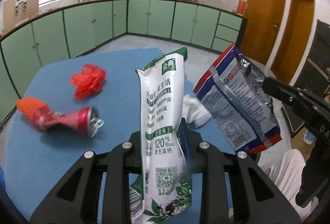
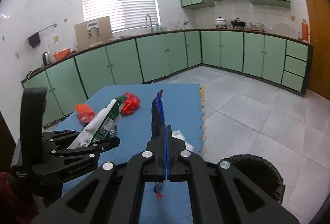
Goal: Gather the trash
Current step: 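Carry pouch and snack wrapper to the black bin and release both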
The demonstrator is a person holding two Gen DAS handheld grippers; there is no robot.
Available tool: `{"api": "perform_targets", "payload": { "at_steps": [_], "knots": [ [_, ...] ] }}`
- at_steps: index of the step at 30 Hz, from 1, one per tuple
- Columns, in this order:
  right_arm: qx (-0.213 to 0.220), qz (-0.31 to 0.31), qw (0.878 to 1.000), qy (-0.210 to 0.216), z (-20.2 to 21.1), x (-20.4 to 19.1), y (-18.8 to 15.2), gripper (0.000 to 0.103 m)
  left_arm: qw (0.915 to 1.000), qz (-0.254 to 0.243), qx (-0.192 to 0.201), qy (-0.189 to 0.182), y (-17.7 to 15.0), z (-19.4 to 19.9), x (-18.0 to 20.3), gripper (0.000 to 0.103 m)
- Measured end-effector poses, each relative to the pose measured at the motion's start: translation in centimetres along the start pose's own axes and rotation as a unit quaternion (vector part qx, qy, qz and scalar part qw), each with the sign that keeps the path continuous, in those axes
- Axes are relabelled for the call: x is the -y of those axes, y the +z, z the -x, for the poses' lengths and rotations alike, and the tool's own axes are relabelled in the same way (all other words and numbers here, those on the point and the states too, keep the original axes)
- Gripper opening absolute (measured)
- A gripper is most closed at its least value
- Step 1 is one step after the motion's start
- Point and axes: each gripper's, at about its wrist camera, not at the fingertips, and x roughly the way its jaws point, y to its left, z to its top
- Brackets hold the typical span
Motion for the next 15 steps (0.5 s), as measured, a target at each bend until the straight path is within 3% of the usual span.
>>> {"api": "perform_targets", "payload": {
  "at_steps": [9, 15],
  "knots": [
    [0.023, -0.022, 0.998, -0.059, 3.0, 4.8, 0.4, 0.000, 0.9979, -0.035, 0.016, -0.052, 2.7, -1.9, 5.4, 0.025],
    [0.024, -0.052, 0.993, -0.103, 3.9, 9.3, -0.2, 0.000, 0.9935, -0.059, 0.006, -0.097, 3.3, -4.4, 9.8, 0.025]
  ]
}}
